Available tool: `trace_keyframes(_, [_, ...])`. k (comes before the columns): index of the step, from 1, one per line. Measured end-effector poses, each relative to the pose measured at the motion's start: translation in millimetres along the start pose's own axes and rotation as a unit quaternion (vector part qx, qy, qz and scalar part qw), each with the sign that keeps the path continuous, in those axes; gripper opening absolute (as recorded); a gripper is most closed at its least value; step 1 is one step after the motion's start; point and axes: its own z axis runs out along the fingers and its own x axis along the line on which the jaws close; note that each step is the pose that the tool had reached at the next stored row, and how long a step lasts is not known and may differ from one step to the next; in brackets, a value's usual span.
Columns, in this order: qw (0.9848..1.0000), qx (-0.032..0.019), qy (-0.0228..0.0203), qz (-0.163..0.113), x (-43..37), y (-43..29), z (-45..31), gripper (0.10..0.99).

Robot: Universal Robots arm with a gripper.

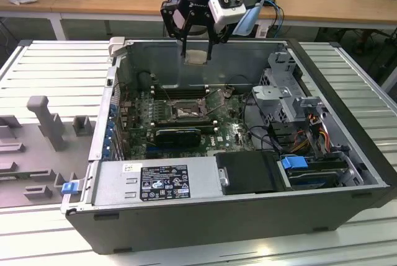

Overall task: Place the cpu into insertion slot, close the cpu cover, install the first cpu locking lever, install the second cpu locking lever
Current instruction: 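Place the cpu into insertion slot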

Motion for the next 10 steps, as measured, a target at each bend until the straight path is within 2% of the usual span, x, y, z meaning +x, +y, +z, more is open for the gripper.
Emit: trace_keyframes(10, [0.9993,-0.0007,-0.0032,0.037,0.0,0.0,0.1,0.529])
